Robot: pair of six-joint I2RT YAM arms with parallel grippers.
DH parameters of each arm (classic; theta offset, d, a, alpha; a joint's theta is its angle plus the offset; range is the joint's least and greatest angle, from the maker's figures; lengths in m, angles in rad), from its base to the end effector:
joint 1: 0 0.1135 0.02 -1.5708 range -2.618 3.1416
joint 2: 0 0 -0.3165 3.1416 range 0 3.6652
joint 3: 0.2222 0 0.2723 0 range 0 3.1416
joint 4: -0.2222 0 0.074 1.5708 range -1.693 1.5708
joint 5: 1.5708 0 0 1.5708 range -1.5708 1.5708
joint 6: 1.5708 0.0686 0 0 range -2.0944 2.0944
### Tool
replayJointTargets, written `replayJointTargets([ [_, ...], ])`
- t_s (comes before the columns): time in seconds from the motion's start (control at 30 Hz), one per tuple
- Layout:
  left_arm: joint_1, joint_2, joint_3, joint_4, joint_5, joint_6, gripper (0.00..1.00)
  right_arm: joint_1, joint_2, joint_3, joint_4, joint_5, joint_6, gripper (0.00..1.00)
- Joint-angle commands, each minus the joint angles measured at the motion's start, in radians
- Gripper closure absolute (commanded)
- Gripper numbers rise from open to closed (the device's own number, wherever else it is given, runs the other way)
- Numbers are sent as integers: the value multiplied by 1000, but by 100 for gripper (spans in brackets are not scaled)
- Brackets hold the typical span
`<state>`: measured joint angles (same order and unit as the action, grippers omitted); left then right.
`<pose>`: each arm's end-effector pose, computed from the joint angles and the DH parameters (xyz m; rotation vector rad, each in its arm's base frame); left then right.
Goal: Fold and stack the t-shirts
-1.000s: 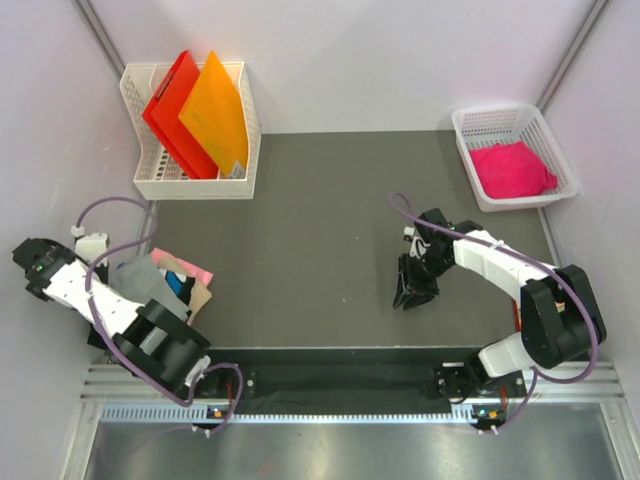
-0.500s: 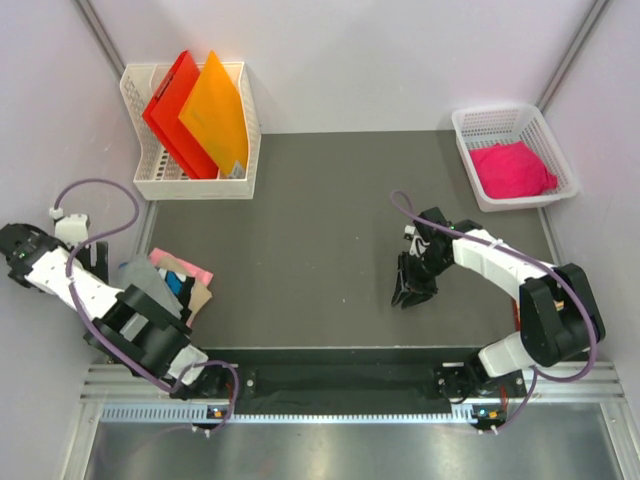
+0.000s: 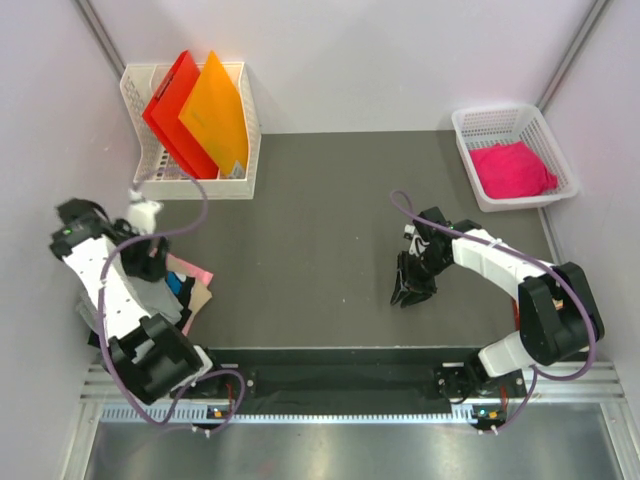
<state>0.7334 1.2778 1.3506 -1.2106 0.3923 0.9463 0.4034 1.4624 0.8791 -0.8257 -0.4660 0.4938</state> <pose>0.2009 0.1457 0.3710 0.3841 2.5389 0.0798 0.2291 0.1313 0.1984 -0.0777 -2.9913 -0.7449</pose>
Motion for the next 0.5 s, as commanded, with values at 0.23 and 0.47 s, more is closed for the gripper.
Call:
replayJointTargets([
  [0.23, -81, 170, -186, -21, -133, -73, 24, -9, -40, 17, 2, 4, 5, 67],
  [0.47, -115, 219, -81, -81, -60, -113, 25, -9, -54, 9, 5, 10, 15, 67],
])
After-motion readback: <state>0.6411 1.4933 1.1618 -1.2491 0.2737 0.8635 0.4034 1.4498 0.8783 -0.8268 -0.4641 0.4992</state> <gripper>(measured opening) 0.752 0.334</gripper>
